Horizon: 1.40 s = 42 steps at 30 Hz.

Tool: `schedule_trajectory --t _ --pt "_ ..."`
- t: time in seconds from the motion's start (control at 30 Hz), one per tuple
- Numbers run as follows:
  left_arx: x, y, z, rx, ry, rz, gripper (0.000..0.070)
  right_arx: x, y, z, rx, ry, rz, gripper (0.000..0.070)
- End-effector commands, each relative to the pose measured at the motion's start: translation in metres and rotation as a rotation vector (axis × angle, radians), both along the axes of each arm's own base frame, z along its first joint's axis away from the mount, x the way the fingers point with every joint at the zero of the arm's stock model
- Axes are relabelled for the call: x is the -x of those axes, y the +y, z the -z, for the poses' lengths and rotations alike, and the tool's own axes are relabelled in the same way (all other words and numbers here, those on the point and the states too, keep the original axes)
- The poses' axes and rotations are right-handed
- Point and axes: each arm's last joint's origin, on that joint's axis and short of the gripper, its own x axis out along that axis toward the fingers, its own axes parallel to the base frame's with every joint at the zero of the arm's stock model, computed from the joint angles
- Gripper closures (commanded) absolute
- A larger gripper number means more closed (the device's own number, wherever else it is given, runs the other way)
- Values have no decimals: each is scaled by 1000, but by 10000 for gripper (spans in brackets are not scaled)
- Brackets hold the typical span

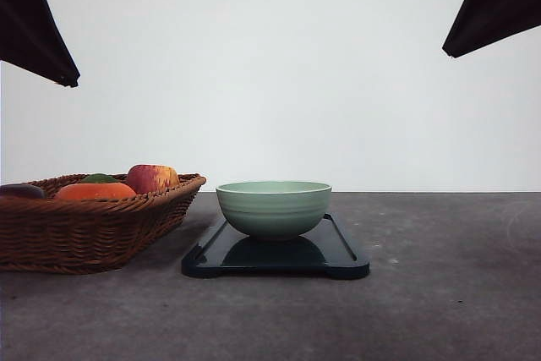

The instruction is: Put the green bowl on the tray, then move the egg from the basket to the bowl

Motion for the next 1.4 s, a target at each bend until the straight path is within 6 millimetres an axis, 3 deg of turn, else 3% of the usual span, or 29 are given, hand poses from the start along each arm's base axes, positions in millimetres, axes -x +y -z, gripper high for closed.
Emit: schedule_trajectory --t 0.0,0.27,0.47,0.67,0.87,1.1,1.37 --pt "-1 -2 -2 6 -11 8 700 -1 2 -1 -1 -10 -8 683" --pt "0 2 -4 -33 -59 36 700 -1 2 -1 -1 -10 -8 683" --pt "8 25 1 -62 -272 -13 700 -1 2 -1 -1 -10 -8 683" --pt "31 54 13 -66 -464 -152 700 -1 2 -1 -1 -10 -8 683" --pt "54 68 43 -82 -531 -243 700 -1 2 -1 -1 -10 -8 683" --pt "60 74 92 -50 -561 -318 700 -1 2 -1 -1 -10 -8 683" --pt "63 76 112 -20 -606 -345 700 -1 2 -1 -1 -10 -8 683"
